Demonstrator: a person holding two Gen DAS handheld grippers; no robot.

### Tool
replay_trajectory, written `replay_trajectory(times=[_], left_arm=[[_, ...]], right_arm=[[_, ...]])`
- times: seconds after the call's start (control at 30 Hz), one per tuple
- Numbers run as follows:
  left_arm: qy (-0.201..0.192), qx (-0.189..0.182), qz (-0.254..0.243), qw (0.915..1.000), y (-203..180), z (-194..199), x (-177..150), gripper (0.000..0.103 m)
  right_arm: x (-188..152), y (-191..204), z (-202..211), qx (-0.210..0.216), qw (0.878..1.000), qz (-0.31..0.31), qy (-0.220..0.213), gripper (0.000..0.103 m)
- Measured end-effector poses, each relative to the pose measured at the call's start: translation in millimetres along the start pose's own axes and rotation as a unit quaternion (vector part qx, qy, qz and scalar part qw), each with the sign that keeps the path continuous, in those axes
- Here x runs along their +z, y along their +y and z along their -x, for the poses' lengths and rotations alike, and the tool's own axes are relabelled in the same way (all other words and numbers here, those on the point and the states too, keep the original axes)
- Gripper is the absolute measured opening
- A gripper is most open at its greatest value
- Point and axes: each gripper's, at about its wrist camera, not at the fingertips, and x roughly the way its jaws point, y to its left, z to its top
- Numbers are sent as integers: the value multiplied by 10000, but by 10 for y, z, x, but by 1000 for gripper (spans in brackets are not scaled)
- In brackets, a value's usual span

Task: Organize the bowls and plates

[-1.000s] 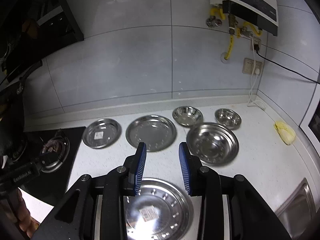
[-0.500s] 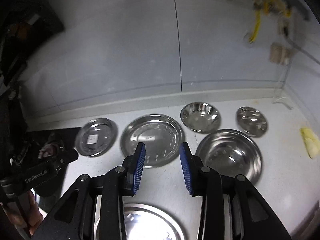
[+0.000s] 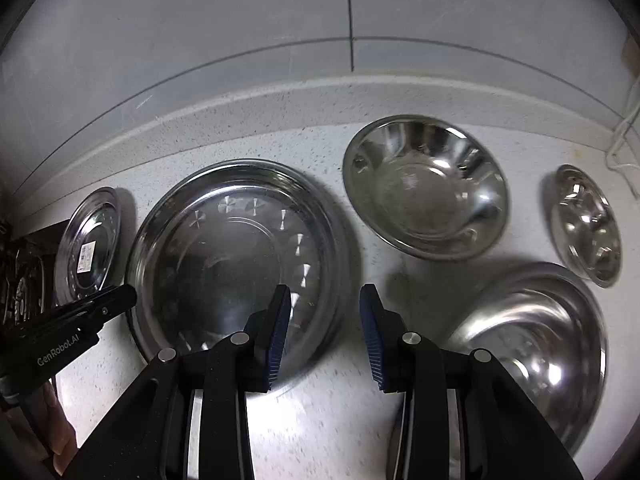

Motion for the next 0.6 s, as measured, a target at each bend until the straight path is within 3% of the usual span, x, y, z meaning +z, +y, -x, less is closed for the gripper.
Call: replay_trajectory(times=[0.4,0.43,0.5,0.6], left_arm=[[228,-768,158,9967,139,-187,231,21],[237,-820,178,9962,158,-185,237,21],[228,-867,143,9959,163,-192,243,19],[208,-793,71,9966,169,-187,236,13]], right_arm=[[77,-69,-273,-204,9993,25,306,31],[81,-66,-272,-171,9993,52,324,29],[82,-34,-266,-178,9992,170,314,16],[92,-33,-277,-243,9988,283,331,11]])
